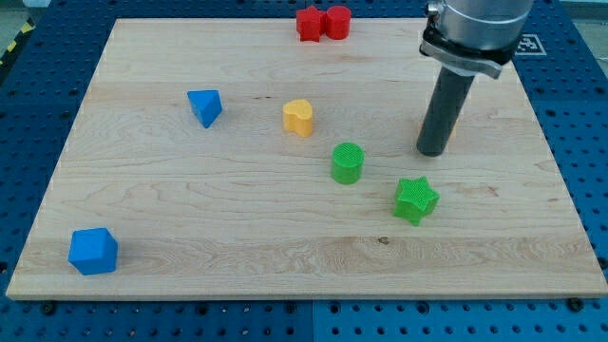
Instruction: Keep yellow hexagon at the bottom of red star
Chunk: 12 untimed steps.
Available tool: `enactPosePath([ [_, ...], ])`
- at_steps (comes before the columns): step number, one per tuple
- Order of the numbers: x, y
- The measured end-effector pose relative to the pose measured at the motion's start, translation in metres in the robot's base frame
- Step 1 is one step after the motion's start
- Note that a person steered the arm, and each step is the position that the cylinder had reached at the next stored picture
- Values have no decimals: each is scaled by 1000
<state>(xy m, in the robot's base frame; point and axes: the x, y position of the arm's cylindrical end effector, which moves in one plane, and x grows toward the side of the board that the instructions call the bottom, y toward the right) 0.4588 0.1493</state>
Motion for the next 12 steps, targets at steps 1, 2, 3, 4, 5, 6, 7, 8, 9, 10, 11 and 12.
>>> enactPosePath([
  [1, -2, 15],
  [2, -37, 15],
  [3, -46, 22],
  [4, -47, 56],
  [5, -92, 35],
  [6, -103, 2],
  [7, -92, -15],
  [8, -78, -21],
  [9, -76, -36],
  [10, -76, -41],
  [11, -79, -44],
  [12, -111, -60],
])
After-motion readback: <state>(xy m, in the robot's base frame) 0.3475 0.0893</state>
